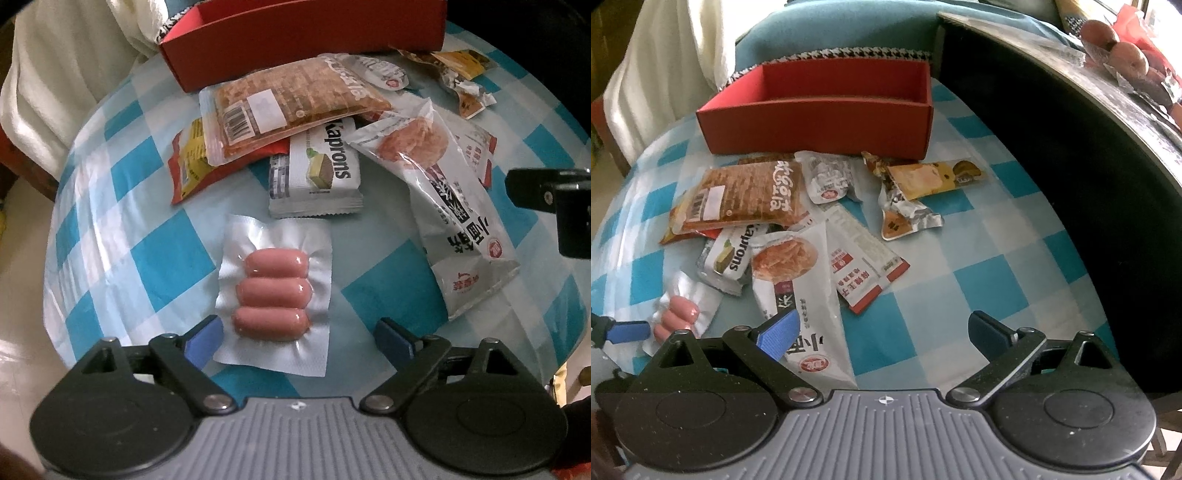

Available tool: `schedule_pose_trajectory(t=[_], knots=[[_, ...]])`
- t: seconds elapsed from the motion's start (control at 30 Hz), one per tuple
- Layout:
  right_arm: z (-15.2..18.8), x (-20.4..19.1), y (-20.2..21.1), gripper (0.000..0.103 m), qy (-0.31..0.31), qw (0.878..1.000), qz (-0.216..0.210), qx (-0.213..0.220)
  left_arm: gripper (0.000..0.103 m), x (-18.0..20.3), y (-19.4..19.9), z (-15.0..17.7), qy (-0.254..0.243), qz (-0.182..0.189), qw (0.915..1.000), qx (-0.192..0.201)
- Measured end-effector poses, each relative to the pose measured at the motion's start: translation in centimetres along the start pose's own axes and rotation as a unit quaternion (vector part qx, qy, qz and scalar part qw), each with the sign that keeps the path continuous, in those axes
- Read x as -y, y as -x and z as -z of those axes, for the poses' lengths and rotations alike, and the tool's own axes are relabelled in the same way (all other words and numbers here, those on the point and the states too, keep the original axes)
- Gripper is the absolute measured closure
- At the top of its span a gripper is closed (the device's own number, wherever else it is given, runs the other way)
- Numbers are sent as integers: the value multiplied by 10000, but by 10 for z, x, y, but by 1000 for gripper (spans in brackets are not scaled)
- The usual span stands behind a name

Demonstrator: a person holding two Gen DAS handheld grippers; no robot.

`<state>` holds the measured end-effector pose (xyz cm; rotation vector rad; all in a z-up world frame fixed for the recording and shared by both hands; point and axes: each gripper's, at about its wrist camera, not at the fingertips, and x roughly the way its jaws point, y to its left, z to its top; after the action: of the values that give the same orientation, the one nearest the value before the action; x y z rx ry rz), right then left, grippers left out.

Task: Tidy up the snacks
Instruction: 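Lower the left tool over the sausage pack and close its fingers on it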

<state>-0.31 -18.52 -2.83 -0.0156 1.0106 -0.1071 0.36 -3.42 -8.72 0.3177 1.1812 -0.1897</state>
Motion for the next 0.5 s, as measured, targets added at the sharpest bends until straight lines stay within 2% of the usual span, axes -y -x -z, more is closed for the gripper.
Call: schedule_pose_trajectory(t=[0.1, 0.27, 0.37, 0.47, 0.5], knots=[[1, 1, -5, 4, 26, 10000, 3, -79, 10, -5, -3, 1, -8, 55, 10000, 47], [2, 6, -8, 6, -16, 9999, 25, -136, 10, -16, -5, 4, -23, 222, 9997, 79], [2, 10, -8, 6, -183, 9996, -110, -176, 11, -22, -6, 7, 40, 311, 9995, 64], [1, 10, -6, 6, -166, 9997, -112, -136, 14, -26, -5, 8, 33, 367, 9992, 123], [1, 10, -5, 6, -163, 9997, -121, -132, 18, -27, -4, 8, 42, 378, 9992, 153]])
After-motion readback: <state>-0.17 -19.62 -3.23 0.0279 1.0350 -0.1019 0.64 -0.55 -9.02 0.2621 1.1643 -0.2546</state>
